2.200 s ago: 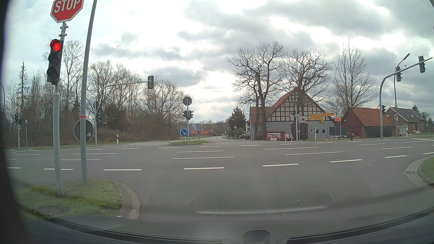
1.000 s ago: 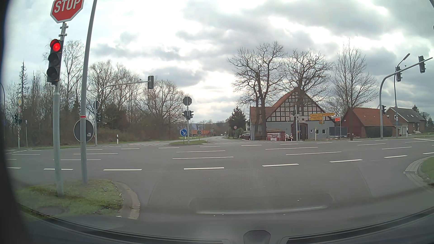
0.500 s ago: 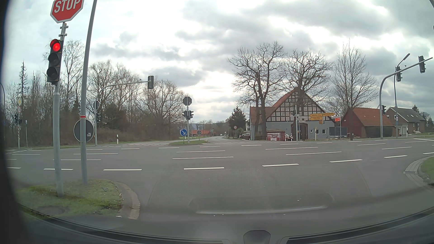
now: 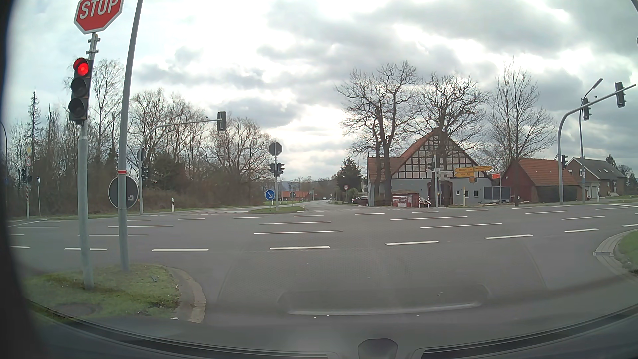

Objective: Follow the waypoints while adhering to traffic rules and regulations

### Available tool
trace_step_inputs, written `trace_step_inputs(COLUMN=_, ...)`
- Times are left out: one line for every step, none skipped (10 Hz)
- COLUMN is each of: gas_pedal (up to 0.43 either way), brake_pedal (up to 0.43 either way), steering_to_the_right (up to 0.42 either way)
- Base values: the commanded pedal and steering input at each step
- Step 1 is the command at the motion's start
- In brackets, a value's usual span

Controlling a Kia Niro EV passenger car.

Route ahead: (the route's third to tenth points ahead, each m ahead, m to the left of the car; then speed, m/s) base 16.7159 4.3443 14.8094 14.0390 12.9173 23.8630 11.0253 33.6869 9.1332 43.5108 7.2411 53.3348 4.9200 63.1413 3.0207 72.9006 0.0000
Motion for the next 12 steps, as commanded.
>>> trace_step_inputs(gas_pedal=0.0, brake_pedal=0.232, steering_to_the_right=-0.002)
trace_step_inputs(gas_pedal=0.0, brake_pedal=0.232, steering_to_the_right=-0.002)
trace_step_inputs(gas_pedal=0.0, brake_pedal=0.232, steering_to_the_right=-0.002)
trace_step_inputs(gas_pedal=0.0, brake_pedal=0.232, steering_to_the_right=-0.002)
trace_step_inputs(gas_pedal=0.0, brake_pedal=0.232, steering_to_the_right=-0.002)
trace_step_inputs(gas_pedal=0.0, brake_pedal=0.232, steering_to_the_right=-0.002)
trace_step_inputs(gas_pedal=0.0, brake_pedal=0.232, steering_to_the_right=-0.002)
trace_step_inputs(gas_pedal=0.0, brake_pedal=0.232, steering_to_the_right=-0.002)
trace_step_inputs(gas_pedal=0.0, brake_pedal=0.232, steering_to_the_right=-0.002)
trace_step_inputs(gas_pedal=0.0, brake_pedal=0.232, steering_to_the_right=-0.002)
trace_step_inputs(gas_pedal=0.0, brake_pedal=0.232, steering_to_the_right=-0.002)
trace_step_inputs(gas_pedal=0.0, brake_pedal=0.232, steering_to_the_right=-0.002)
